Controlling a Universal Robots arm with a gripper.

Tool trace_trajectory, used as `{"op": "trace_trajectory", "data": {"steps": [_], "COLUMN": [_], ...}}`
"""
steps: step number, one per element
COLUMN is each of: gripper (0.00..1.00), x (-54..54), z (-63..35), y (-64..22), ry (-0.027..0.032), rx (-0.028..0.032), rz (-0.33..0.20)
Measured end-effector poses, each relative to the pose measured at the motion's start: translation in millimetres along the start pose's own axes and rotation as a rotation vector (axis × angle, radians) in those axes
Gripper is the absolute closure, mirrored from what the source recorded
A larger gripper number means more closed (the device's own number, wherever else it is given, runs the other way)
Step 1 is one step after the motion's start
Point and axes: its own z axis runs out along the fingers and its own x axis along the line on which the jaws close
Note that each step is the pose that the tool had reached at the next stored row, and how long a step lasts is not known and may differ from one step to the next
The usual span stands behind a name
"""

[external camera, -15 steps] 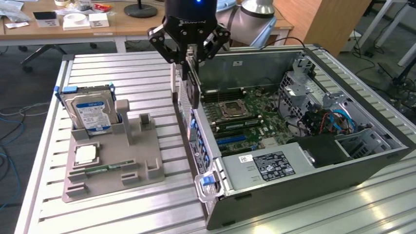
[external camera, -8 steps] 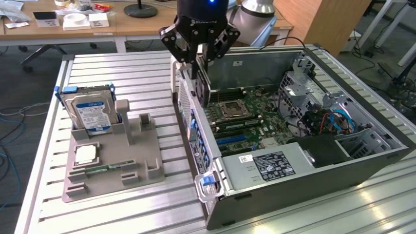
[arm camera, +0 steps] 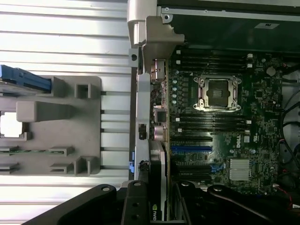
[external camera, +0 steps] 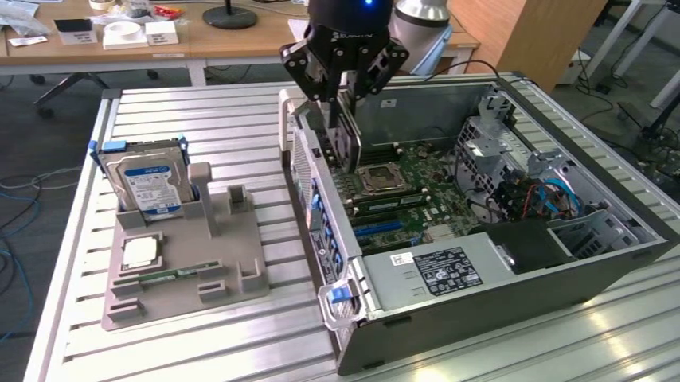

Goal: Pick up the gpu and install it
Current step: 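Pick up the gpu and move the gpu toward the slot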

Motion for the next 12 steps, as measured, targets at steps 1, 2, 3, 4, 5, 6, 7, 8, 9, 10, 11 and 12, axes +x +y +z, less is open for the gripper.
{"op": "trace_trajectory", "data": {"steps": [1,2,3,4,5,6,7,8,9,10,11,12], "gripper": [0.73,0.73,0.73,0.73,0.73,0.73,0.73,0.73,0.73,0.73,0.73,0.73], "x": [-2.1,-4.3,-6.3,-8.3,-10.3,-12.4,-14.7,-16.8,-18.8,-21.0,-23.1,-25.2], "z": [0.0,0.1,0.2,0.3,0.4,0.4,0.5,0.6,0.6,0.7,0.8,0.9], "y": [0.0,0.0,0.0,0.0,-0.1,-0.1,-0.1,-0.1,-0.1,-0.1,-0.1,-0.1], "ry": [0.0,0.0001,0.0001,0.0001,0.0,0.0001,0.0,0.0001,0.0001,0.0,0.0,0.0], "rx": [0.0001,0.0001,0.0001,0.0001,0.0001,0.0001,0.0001,0.0001,0.0001,0.0001,0.0,0.0], "rz": [0.0,0.0,0.0,0.0,0.0,0.0,0.0,0.0,0.0,0.0,0.0,0.0]}}
